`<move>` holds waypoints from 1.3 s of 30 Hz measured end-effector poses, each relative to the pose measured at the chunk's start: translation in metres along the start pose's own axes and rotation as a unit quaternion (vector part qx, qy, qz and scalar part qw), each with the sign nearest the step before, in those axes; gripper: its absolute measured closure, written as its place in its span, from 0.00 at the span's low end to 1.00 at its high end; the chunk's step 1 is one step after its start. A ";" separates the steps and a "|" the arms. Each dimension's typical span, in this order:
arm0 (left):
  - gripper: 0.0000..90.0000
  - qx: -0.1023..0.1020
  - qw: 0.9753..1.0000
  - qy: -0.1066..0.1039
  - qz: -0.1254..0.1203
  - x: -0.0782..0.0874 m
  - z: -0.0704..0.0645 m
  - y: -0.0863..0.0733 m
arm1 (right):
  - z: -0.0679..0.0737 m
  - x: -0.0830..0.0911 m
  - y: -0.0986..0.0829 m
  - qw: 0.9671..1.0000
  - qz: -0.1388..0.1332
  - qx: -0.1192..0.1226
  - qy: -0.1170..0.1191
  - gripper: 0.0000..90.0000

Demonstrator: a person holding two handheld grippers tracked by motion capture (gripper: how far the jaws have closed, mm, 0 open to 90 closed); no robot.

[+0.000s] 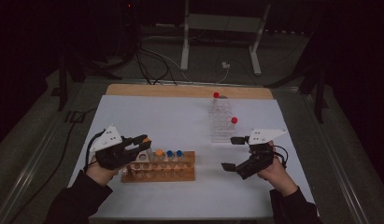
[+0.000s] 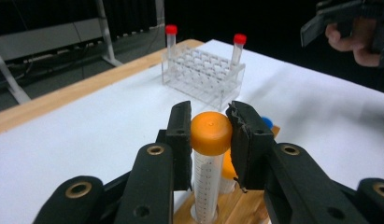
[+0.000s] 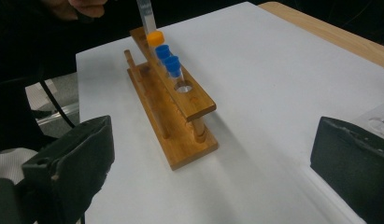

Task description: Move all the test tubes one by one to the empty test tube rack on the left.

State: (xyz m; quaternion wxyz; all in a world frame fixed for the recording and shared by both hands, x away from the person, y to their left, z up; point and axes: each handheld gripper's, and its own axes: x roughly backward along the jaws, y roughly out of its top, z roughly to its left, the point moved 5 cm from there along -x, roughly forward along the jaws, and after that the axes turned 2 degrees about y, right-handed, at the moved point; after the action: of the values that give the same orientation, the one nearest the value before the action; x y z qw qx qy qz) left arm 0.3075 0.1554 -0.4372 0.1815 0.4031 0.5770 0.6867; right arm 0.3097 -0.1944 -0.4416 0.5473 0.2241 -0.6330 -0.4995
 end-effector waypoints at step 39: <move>0.59 -0.006 0.999 -0.023 0.028 -0.005 -0.005 -0.033 | -0.001 0.012 0.007 1.000 -0.011 0.011 0.003 0.00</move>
State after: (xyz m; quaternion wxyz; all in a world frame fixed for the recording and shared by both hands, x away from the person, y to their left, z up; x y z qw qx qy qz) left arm 0.2991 0.1575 -0.4698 0.1782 0.4338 0.5568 0.6856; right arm 0.3089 -0.2025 -0.4299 0.5408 0.2391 -0.6345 -0.4978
